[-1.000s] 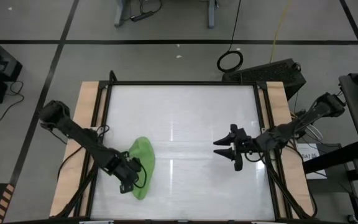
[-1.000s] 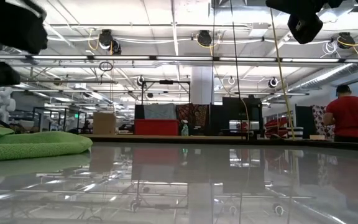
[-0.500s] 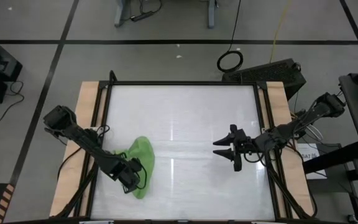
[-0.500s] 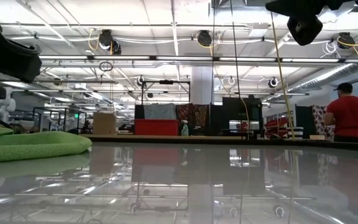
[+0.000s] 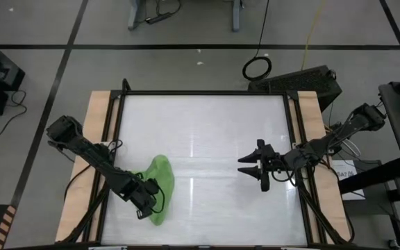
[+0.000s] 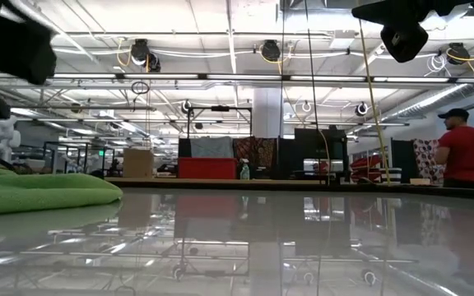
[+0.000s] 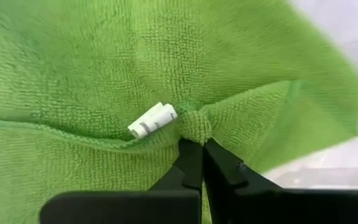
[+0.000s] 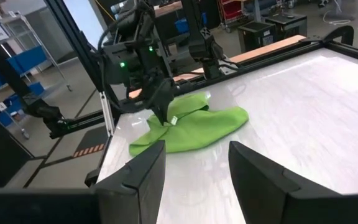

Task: Roll towel into tight, uniform cylinder
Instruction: Roll the green towel

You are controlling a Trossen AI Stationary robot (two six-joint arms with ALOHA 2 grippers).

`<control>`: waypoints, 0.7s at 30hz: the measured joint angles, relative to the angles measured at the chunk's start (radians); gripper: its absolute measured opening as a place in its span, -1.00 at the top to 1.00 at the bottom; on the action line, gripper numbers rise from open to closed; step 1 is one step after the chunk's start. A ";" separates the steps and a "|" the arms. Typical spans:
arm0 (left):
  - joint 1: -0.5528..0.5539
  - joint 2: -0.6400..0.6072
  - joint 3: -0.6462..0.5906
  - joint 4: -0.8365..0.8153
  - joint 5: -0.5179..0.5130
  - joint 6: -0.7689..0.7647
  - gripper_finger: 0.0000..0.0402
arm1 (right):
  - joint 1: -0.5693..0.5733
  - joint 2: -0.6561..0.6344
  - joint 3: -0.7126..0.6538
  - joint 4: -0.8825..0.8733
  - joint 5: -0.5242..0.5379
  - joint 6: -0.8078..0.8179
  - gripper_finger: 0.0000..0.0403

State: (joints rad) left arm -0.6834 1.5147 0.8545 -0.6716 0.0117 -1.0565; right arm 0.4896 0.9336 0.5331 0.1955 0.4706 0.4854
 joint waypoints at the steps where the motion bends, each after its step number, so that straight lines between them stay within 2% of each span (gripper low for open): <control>1: 0.000 -0.013 0.008 0.000 -0.014 0.009 0.98 | 0.000 0.002 0.000 -0.002 0.000 0.000 0.17; 6: 0.005 -0.079 0.073 -0.024 -0.112 0.079 0.99 | 0.000 0.023 0.000 -0.042 0.000 0.009 0.17; 11: 0.025 -0.130 0.142 -0.035 -0.214 0.153 0.99 | 0.000 0.104 0.000 -0.042 -0.016 0.030 0.17; 16: 0.069 -0.142 0.188 -0.035 -0.243 0.241 0.99 | -0.033 0.213 0.000 0.008 -0.108 0.048 0.17; 21: 0.135 -0.142 0.197 0.014 -0.245 0.364 0.99 | -0.072 0.326 0.000 0.151 -0.171 0.032 0.17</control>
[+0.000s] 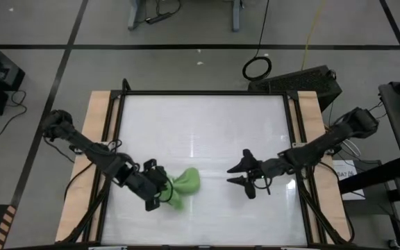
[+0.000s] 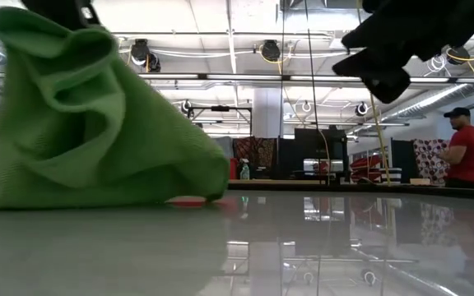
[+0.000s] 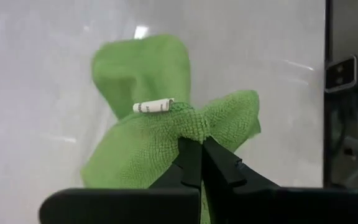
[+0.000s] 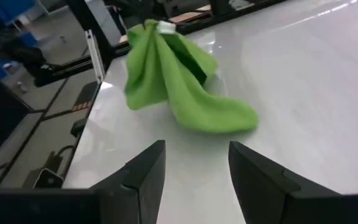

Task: Roll towel into tight, uniform cylinder
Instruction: Roll the green towel

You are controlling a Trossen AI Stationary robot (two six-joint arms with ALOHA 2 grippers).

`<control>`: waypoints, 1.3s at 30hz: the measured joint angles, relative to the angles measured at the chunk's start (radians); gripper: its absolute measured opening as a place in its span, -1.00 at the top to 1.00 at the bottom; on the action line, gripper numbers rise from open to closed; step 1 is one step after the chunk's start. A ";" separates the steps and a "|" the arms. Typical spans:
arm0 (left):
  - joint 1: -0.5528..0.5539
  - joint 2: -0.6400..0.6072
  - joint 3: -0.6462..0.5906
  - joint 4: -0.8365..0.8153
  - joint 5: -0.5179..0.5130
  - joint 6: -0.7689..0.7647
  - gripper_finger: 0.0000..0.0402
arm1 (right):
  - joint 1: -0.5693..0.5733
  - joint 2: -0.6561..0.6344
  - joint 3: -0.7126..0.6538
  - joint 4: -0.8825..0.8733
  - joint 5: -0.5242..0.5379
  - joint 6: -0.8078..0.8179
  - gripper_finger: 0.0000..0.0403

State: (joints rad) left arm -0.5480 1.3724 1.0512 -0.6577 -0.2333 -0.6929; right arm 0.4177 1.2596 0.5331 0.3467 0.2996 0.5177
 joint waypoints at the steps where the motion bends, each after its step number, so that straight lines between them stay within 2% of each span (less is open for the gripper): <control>1: 0.015 0.000 0.000 0.009 0.000 0.028 0.99 | -0.011 0.021 0.000 0.036 -0.017 -0.008 0.17; 10: 0.182 0.000 0.000 0.109 0.003 0.250 0.99 | -0.130 0.176 0.000 0.277 -0.199 -0.032 0.17; 15: 0.283 0.026 -0.002 0.173 0.013 0.281 0.99 | -0.179 0.213 0.000 0.366 -0.274 -0.032 0.17; 23: 0.394 0.069 -0.002 0.320 0.055 0.237 0.99 | -0.219 0.215 0.000 0.380 -0.268 -0.052 0.17; 27: 0.420 0.076 0.000 0.405 0.077 0.247 0.99 | -0.234 0.216 0.000 0.353 -0.193 -0.062 0.17; 34: 0.442 0.077 -0.002 0.438 0.112 0.247 0.99 | -0.260 0.215 0.000 0.335 -0.099 -0.069 0.17; 39: 0.443 0.077 -0.002 0.426 0.114 0.246 0.99 | -0.262 0.215 0.000 0.325 -0.089 -0.068 0.17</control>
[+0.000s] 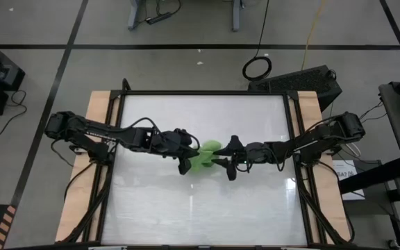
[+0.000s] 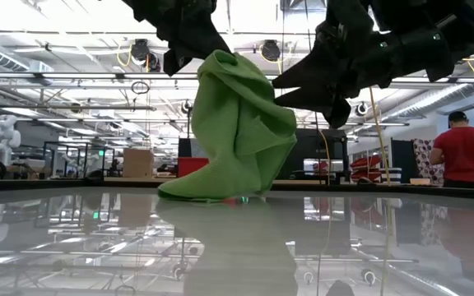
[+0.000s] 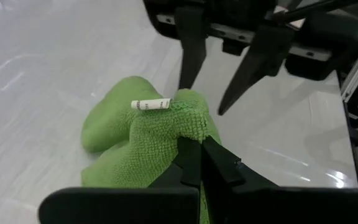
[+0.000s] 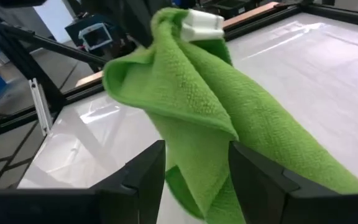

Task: Roll towel into tight, uniform cylinder
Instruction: Roll the green towel

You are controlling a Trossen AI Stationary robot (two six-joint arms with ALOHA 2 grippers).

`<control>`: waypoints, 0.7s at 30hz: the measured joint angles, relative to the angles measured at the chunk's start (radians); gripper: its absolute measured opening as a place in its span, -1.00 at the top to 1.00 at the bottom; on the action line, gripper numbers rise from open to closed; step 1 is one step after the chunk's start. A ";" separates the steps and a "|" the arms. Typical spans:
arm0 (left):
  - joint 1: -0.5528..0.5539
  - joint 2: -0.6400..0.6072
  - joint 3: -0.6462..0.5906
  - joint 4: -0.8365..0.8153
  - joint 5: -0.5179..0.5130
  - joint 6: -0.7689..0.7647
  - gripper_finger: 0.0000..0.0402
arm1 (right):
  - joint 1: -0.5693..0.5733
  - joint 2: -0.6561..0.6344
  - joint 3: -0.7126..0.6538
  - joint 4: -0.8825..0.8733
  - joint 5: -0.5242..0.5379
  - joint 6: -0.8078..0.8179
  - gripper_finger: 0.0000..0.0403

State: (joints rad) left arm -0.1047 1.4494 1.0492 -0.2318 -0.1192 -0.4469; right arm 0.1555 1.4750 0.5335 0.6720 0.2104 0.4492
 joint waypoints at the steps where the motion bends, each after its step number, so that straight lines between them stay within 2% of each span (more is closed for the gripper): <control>1: 0.000 0.000 0.000 -0.009 0.000 0.000 0.99 | 0.001 -0.002 0.000 -0.003 0.000 0.001 0.17; 10: 0.000 0.000 0.000 -0.042 -0.002 0.000 0.99 | 0.009 -0.043 0.000 -0.125 -0.003 0.004 0.17; 21: 0.002 0.000 0.000 0.041 -0.014 0.008 0.99 | 0.010 -0.039 0.000 -0.142 -0.032 0.001 0.17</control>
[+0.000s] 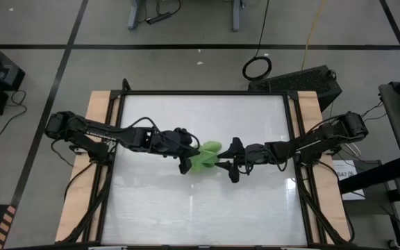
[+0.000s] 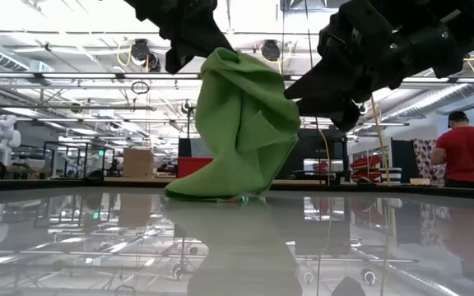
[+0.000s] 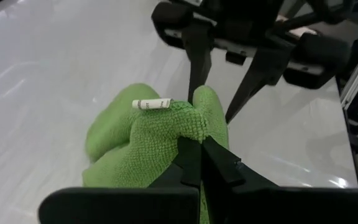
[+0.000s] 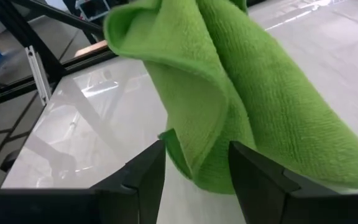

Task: Roll towel into tight, uniform cylinder
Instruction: Roll the green towel

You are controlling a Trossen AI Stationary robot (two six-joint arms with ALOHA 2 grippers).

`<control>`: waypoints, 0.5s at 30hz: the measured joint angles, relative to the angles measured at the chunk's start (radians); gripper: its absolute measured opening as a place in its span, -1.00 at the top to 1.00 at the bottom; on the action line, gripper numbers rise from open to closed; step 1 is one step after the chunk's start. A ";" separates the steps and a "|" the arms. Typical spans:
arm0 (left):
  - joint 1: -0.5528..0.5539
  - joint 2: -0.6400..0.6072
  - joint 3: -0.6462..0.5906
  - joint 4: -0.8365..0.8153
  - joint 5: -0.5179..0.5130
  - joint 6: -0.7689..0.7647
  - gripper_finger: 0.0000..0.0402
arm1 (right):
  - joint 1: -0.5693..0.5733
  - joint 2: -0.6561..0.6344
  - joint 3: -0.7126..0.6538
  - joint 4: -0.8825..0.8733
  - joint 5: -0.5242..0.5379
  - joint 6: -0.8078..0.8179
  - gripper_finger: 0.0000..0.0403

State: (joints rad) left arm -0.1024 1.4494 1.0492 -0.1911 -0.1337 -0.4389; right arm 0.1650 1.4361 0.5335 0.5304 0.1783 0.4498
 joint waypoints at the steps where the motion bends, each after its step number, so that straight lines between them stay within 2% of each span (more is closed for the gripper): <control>1: 0.000 0.000 0.000 0.007 0.000 0.000 0.99 | 0.000 0.000 0.000 -0.003 0.001 0.005 0.17; 5: 0.001 0.000 0.000 0.010 -0.001 0.001 0.99 | -0.008 0.000 0.000 -0.005 0.004 0.006 0.25; 9: 0.001 0.000 0.000 -0.003 -0.001 0.001 0.98 | -0.008 0.000 0.000 0.006 0.004 -0.015 0.61; 11: 0.001 0.000 0.000 -0.010 -0.001 0.001 0.93 | -0.008 0.000 0.000 0.010 0.000 -0.026 0.86; 12: 0.001 0.000 0.000 -0.009 -0.001 0.004 0.89 | -0.008 -0.001 0.000 0.010 -0.010 -0.035 0.93; 15: 0.001 0.000 0.000 -0.013 -0.013 0.011 0.72 | -0.008 -0.010 0.000 0.003 -0.067 -0.040 0.96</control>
State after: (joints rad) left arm -0.1013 1.4493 1.0492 -0.2043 -0.1468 -0.4282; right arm 0.1566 1.4256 0.5335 0.5333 0.1114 0.4099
